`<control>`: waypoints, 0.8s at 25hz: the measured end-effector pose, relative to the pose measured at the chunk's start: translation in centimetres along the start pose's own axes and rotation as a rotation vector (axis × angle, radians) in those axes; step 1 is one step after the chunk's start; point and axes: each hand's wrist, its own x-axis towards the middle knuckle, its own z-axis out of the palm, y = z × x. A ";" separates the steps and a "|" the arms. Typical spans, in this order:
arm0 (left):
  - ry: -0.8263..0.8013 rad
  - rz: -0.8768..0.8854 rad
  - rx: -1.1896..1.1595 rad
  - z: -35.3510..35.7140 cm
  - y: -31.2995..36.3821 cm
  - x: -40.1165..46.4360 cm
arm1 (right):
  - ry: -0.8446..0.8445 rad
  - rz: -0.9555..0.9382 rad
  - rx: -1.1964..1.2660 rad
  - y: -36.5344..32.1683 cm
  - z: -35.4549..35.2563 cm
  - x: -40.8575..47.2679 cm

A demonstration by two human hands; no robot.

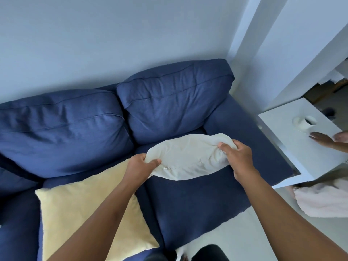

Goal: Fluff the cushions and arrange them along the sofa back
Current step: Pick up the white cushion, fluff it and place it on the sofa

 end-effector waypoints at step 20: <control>0.058 -0.469 -0.164 7.8 2.9 22.2 | -0.203 0.316 -0.275 2.3 10.8 30.5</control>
